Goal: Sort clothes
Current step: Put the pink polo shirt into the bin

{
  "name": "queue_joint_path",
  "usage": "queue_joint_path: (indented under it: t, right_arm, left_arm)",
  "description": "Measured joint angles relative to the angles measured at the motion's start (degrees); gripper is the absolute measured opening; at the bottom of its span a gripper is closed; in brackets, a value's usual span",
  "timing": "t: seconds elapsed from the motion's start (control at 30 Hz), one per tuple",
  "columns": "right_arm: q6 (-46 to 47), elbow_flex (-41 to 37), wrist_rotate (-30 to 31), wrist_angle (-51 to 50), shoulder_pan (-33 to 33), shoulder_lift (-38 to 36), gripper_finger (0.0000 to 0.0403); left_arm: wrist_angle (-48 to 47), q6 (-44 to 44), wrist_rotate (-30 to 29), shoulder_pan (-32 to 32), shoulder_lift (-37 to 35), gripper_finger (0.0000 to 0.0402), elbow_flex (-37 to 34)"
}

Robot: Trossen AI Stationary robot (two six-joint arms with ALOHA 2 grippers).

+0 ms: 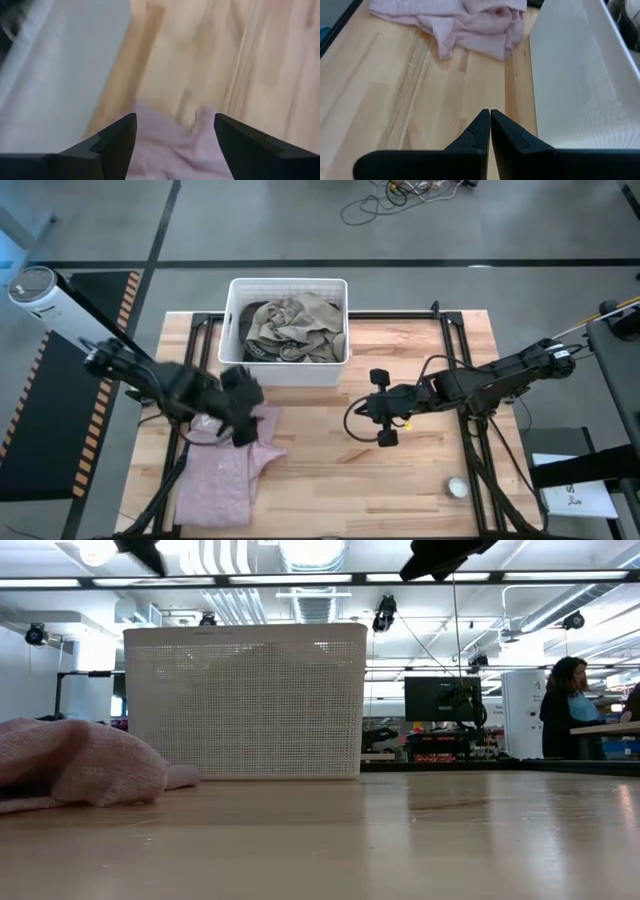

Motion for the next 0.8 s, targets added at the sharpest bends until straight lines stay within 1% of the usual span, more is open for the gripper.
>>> queue_joint_path:
  t: [0.07, 0.17, 0.23, 0.37, 0.5, 0.63, 0.8]
  right_arm:
    - [0.7, 0.0, 0.0, -1.3, 0.0, 0.0, 0.0]
    - [1.0, 0.0, 0.0, -2.2, 0.0, 0.0, 0.0]
    - [1.0, 0.0, 0.0, -2.4, 0.0, 0.0, 0.0]
    - [1.0, 0.0, -0.1, -2.4, 0.1, 0.0, 0.0]
    - [1.0, 0.0, -1.6, -2.4, 0.3, 0.0, 0.0]
    - [0.6, 0.0, -1.6, -2.2, 0.4, 0.0, 0.0]
    - [0.2, 0.0, -1.6, -2.2, 0.4, 0.0, 0.0]
  left_arm:
    - [-2.0, -6.0, 0.4, -2.9, 2.2, 0.0258, -1.0]
    - [-4.9, -15.4, 3.0, -6.4, 5.1, 0.0263, -2.3]
    - [-5.2, -21.1, 3.7, -9.0, 6.3, 0.0267, -3.7]
    - [-5.1, -33.6, 5.0, -13.3, 7.3, 0.0275, -7.5]
    - [-4.0, -47.2, 6.5, -17.0, 6.7, 0.0277, -12.1]
    - [-0.1, -55.2, 9.3, -19.6, 6.6, 0.0277, -16.6]
    - [8.2, -60.6, 9.4, -19.9, 6.5, 0.0291, -23.9]
